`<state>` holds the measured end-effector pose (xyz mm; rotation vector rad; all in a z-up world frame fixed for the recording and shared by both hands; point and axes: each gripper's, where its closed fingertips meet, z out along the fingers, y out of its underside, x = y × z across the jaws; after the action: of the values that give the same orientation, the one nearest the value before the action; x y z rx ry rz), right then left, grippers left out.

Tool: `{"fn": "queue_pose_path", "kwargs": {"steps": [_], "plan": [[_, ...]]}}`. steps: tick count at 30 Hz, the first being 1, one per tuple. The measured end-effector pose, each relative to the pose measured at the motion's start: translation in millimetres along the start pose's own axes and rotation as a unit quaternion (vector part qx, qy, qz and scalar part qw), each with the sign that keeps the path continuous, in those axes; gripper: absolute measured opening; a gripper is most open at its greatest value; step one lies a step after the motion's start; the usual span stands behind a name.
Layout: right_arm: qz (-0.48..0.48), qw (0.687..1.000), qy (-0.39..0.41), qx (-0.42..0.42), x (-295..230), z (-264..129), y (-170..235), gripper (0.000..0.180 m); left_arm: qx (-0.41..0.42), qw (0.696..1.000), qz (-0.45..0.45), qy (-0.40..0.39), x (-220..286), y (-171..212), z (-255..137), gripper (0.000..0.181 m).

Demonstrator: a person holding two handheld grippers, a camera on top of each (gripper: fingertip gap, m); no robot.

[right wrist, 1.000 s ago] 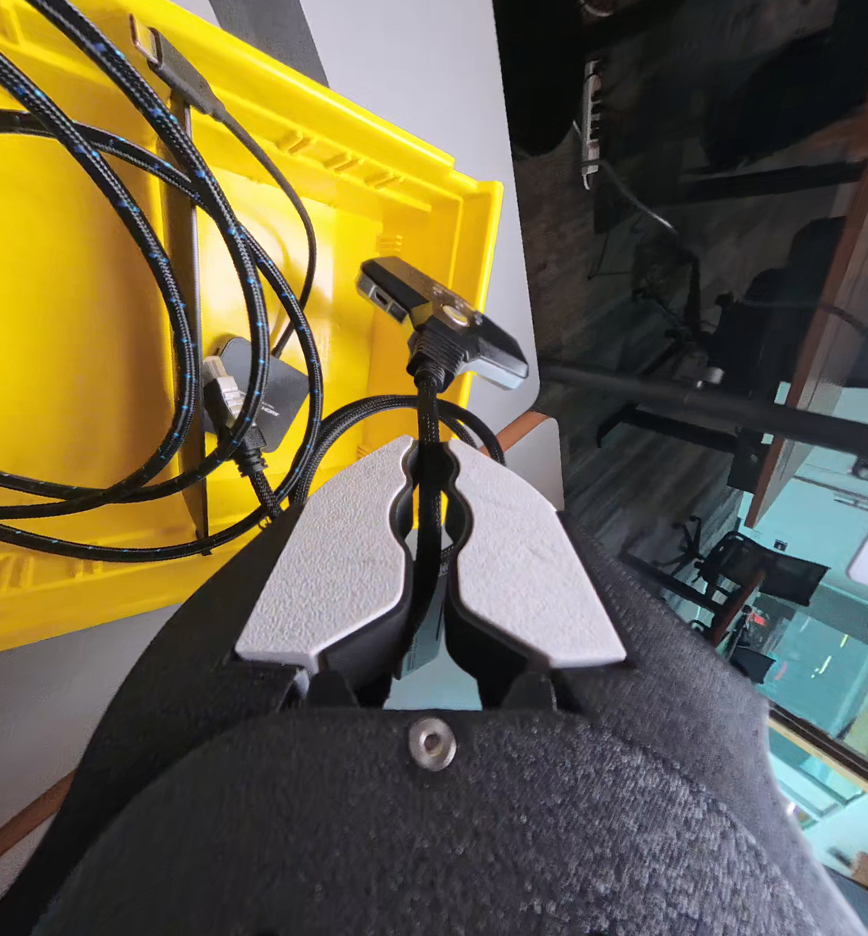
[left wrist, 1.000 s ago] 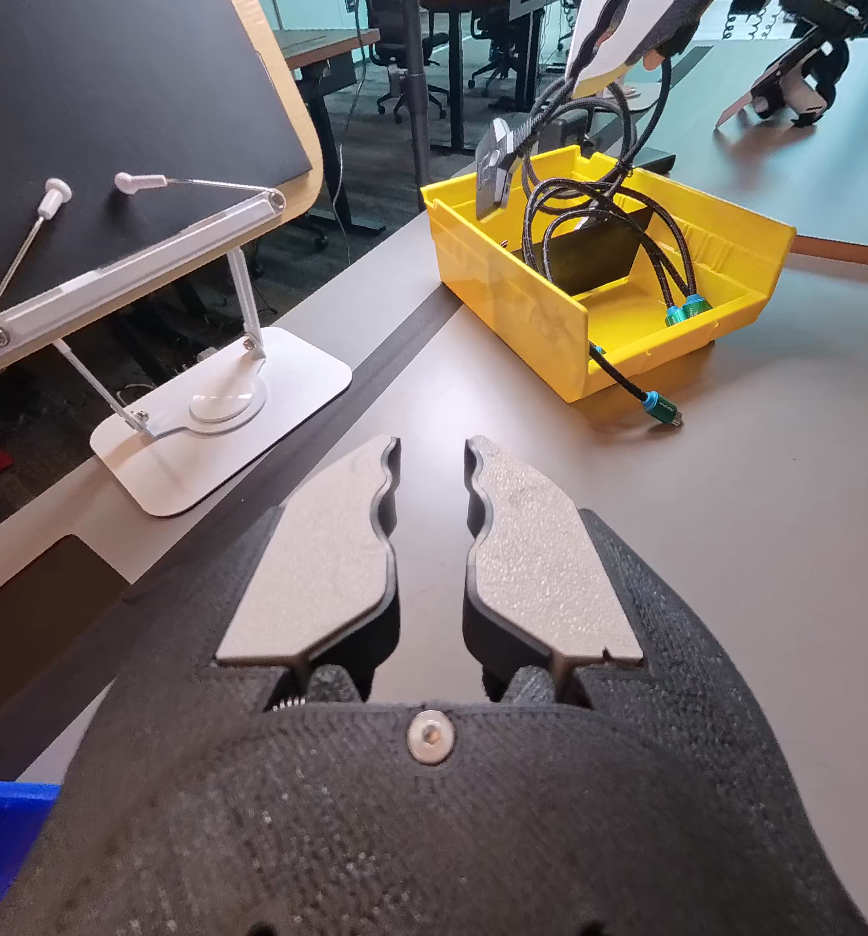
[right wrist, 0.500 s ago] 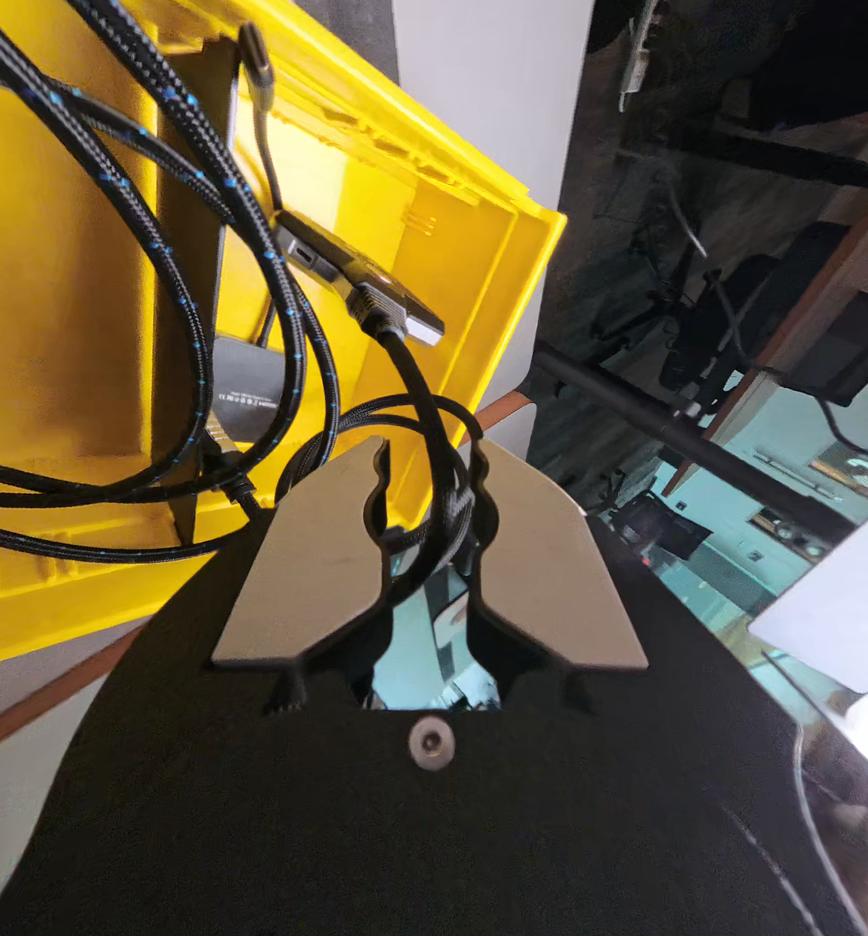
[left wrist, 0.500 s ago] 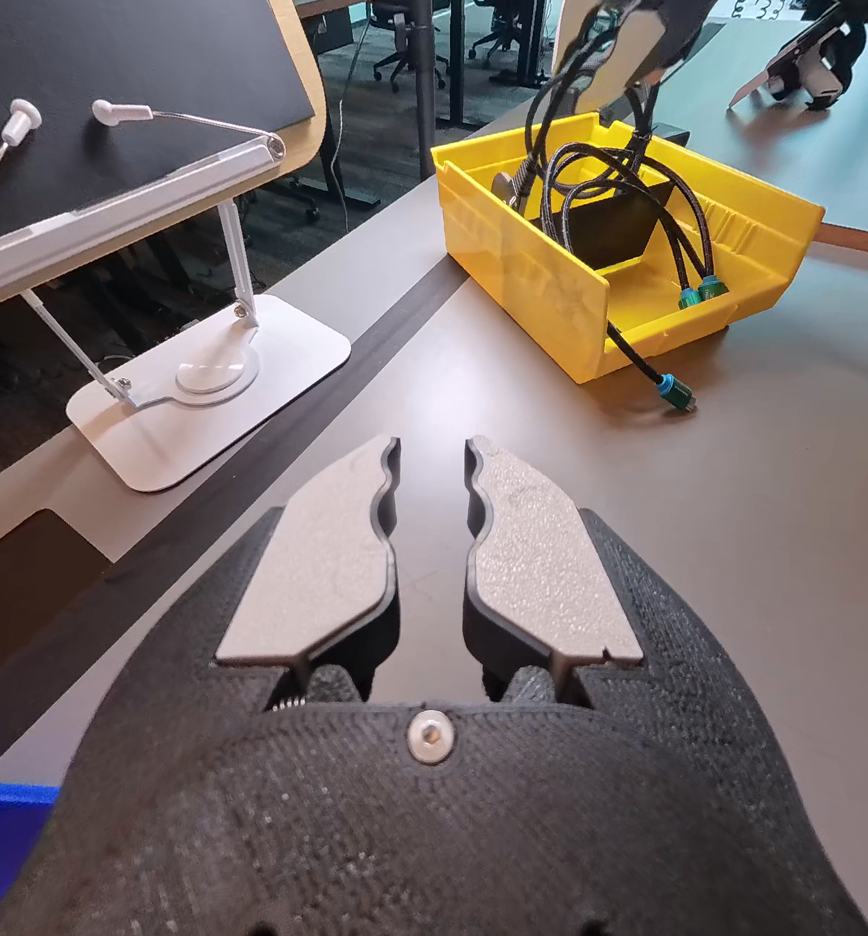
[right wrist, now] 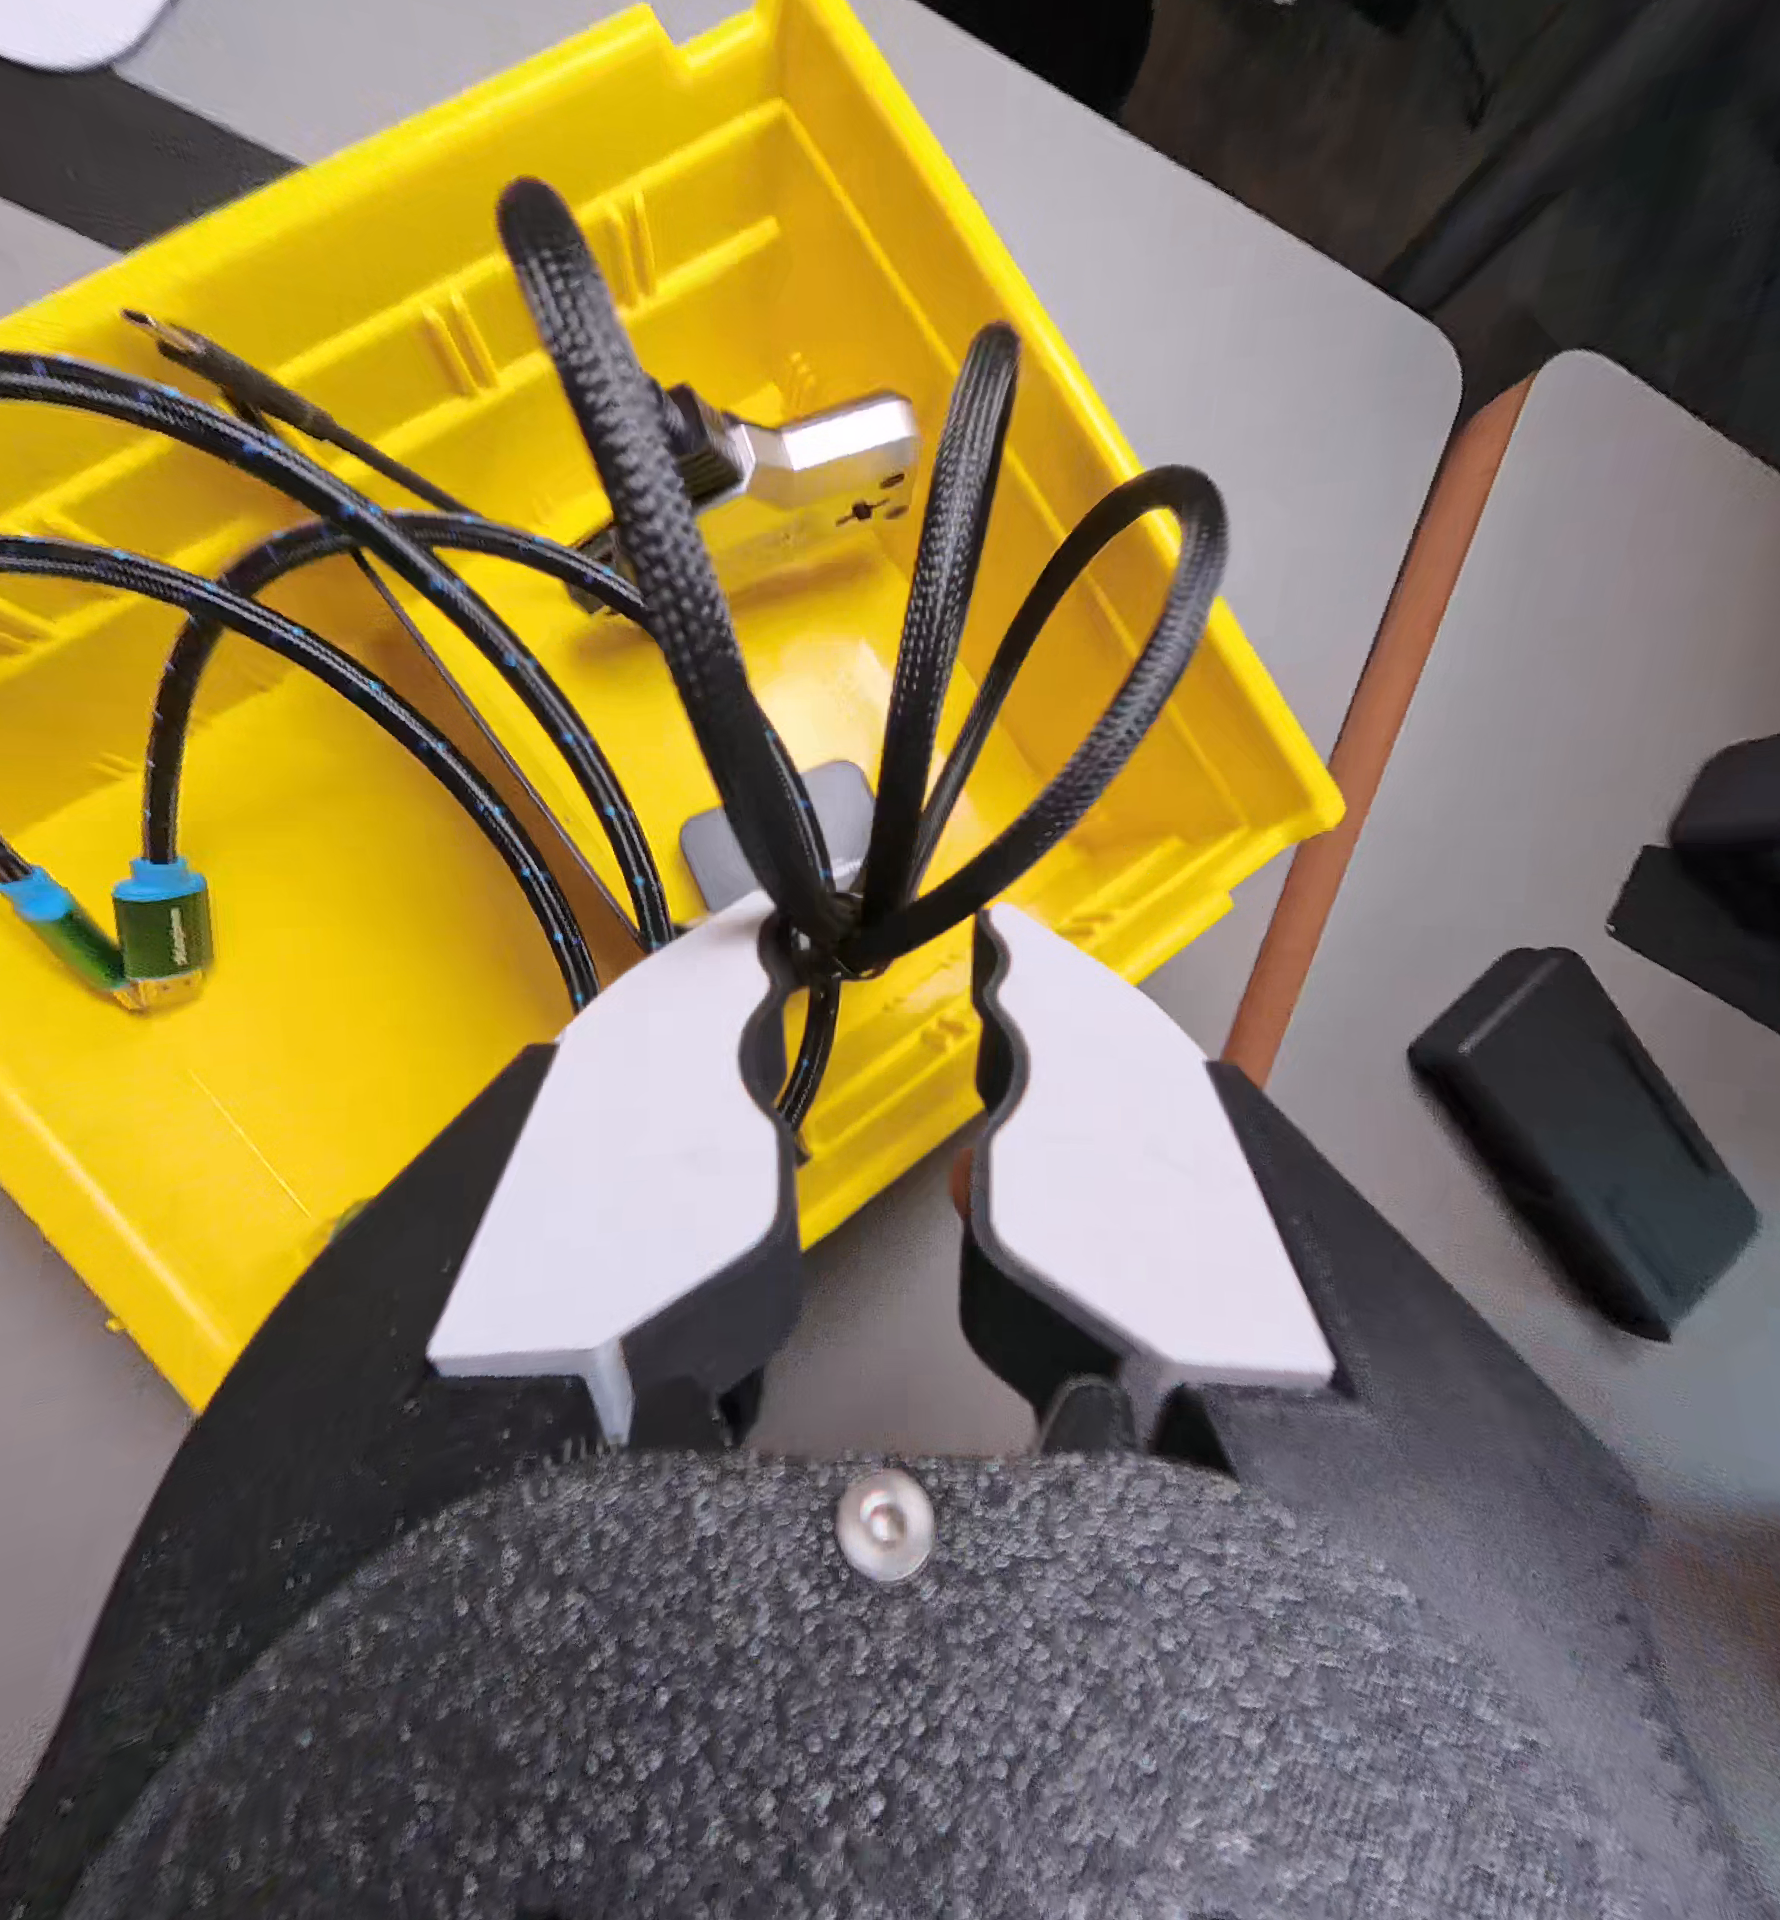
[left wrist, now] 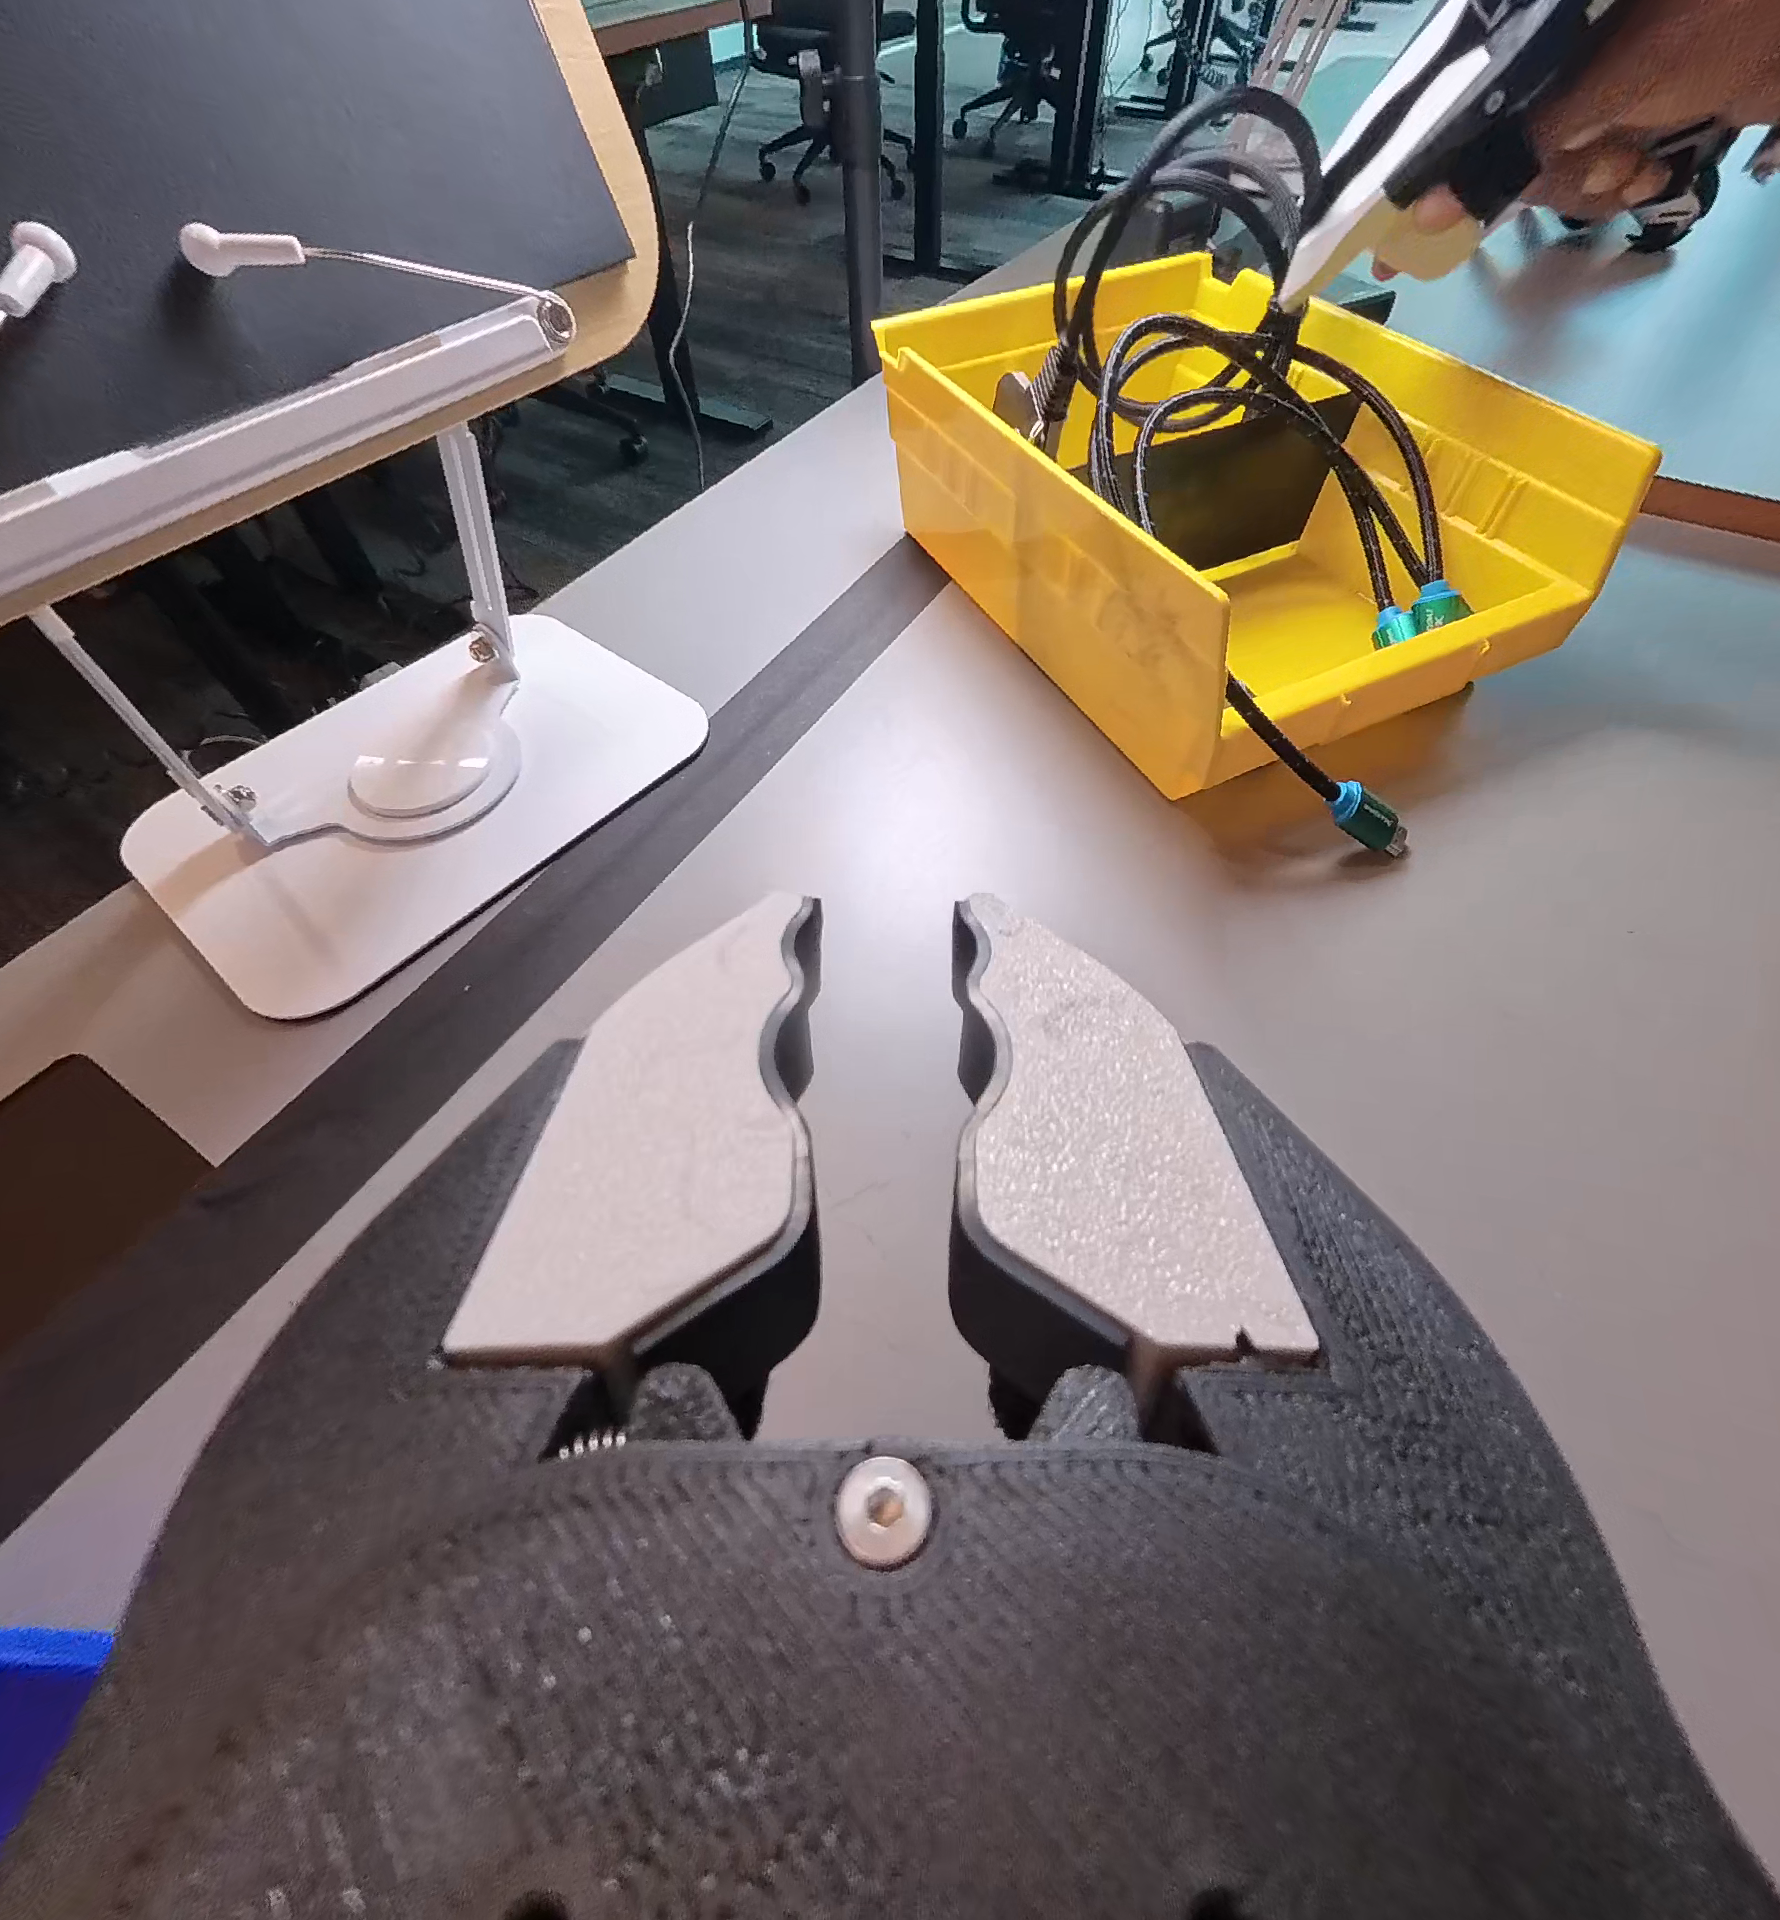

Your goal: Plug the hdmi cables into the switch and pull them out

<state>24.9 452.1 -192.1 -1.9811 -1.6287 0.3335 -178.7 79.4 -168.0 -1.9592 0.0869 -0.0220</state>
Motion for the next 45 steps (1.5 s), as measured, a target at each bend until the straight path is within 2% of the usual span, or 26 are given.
{"fn": "queue_pose_path", "kwargs": {"steps": [3, 8, 14, 17, 23, 27, 32, 34, 36, 38, 41, 43, 45], "plan": [[-0.022, 1.000, -0.009, 0.019, 0, -12, -20, 0.017, -0.008, 1.000, 0.007, -0.005, 0, 3, 1, 0.024], [-0.132, 0.991, 0.022, 0.018, 1, -29, -65, 0.016, -0.014, 1.000, -0.002, -0.004, -4, 9, 4, 0.024], [-0.131, 0.987, -0.080, -0.056, -31, -26, -70, 0.016, -0.022, 1.000, -0.001, -0.009, -8, 14, 3, 0.024], [-0.117, 0.984, -0.124, -0.049, -51, -20, -64, 0.017, -0.016, 1.000, -0.009, -0.008, -12, 14, 1, 0.024], [-0.071, 0.972, -0.221, 0.030, -75, -36, -73, 0.017, -0.024, 1.000, -0.010, -0.001, -9, 18, 6, 0.024], [-0.069, 0.971, -0.226, 0.049, -76, -42, -79, 0.015, -0.030, 1.000, -0.007, 0.000, -7, 21, 9, 0.024], [-0.084, 0.976, -0.199, 0.013, -64, -36, -64, 0.015, -0.033, 0.999, -0.006, 0.000, -6, 22, 9, 0.024], [-0.082, 0.976, -0.202, 0.031, -63, -40, -66, 0.013, -0.031, 1.000, -0.008, 0.000, -7, 21, 9, 0.024], [-0.043, 0.972, -0.218, 0.080, -59, -49, -82, 0.012, -0.032, 0.999, -0.011, 0.002, -7, 22, 10, 0.024], [0.041, 0.963, -0.236, 0.125, -49, -58, -101, 0.010, -0.036, 0.999, -0.012, 0.003, -7, 24, 12, 0.024], [0.140, 0.950, -0.251, 0.126, -38, -54, -107, 0.009, -0.042, 0.999, -0.008, 0.003, -5, 27, 14, 0.024], [0.130, 0.957, -0.212, 0.149, -28, -48, -111, 0.008, -0.043, 0.999, -0.005, 0.002, -4, 26, 14, 0.024], [0.080, 0.971, -0.148, 0.168, -13, -44, -115, 0.008, -0.041, 0.999, -0.007, 0.002, -5, 26, 13, 0.024]]}}
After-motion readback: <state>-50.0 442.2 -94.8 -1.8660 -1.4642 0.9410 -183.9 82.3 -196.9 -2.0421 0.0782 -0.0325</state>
